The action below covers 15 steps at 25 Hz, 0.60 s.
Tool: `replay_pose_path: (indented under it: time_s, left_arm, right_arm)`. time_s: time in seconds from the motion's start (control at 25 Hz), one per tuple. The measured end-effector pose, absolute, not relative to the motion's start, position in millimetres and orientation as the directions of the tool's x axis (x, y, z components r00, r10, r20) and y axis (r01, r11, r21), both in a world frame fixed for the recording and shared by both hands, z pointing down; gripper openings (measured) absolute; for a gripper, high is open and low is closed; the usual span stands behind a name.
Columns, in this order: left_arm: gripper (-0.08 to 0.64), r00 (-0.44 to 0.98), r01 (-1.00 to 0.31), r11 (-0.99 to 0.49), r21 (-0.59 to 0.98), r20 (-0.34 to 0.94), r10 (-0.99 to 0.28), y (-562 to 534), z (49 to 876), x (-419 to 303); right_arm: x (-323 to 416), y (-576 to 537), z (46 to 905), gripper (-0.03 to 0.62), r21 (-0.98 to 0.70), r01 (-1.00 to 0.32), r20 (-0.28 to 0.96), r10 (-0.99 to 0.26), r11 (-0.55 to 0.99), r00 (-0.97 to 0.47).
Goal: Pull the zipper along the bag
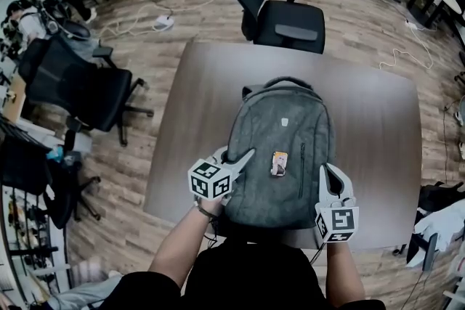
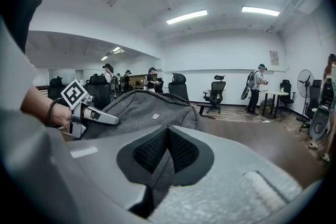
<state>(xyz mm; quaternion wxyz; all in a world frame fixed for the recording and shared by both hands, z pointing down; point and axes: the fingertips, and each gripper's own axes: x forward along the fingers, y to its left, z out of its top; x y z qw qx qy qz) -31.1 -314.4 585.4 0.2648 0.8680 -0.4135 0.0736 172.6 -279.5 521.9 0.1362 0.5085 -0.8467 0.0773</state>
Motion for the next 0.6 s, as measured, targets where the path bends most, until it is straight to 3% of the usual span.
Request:
replay_pose_path:
  time_s: [0.6]
  left_arm:
    - [0.13,0.571,-0.821,-0.567,0.062,0.111,-0.814,-299.3,498.0,-21.1]
  right_arm:
    - [156.4,-264.1,483.1,0.005,0.084,-0.858,0.226,-0.848,0.507,-0.479]
